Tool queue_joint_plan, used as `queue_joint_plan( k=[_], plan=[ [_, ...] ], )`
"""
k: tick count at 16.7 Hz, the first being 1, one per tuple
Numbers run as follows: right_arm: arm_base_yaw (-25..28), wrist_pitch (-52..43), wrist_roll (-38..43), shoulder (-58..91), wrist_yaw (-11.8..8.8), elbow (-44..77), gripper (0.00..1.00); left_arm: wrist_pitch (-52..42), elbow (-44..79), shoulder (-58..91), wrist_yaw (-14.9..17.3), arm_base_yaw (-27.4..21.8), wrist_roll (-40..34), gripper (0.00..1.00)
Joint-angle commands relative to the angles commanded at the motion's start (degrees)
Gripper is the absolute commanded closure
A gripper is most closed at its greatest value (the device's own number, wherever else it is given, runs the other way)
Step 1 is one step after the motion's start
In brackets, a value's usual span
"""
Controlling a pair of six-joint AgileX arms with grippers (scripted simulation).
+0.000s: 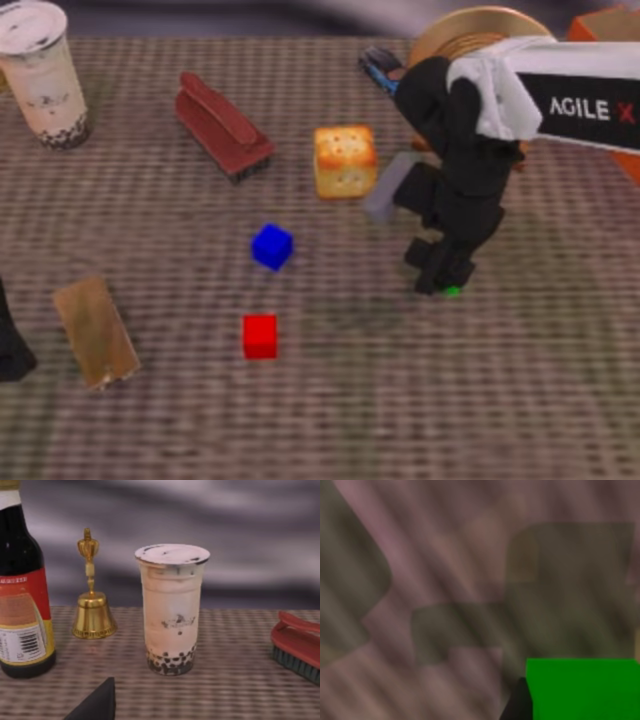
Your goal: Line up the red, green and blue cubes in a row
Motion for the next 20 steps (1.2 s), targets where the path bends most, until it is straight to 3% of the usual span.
queue_joint_plan(
  k=[7,14,20],
  plan=[
    [0.0,-0.9,0.5,-1.4,-0.5,0.4,1.00,0.0,0.0,0.0,0.0,0.0,0.0,0.00],
    [0.4,-13.5,0.4,-4.8,-0.6,9.1,1.00,0.0,0.0,0.0,0.0,0.0,0.0,0.00],
    [0.3,-14.3,0.3,-5.1,-0.6,9.9,1.00,0.0,0.0,0.0,0.0,0.0,0.0,0.00]
  ],
)
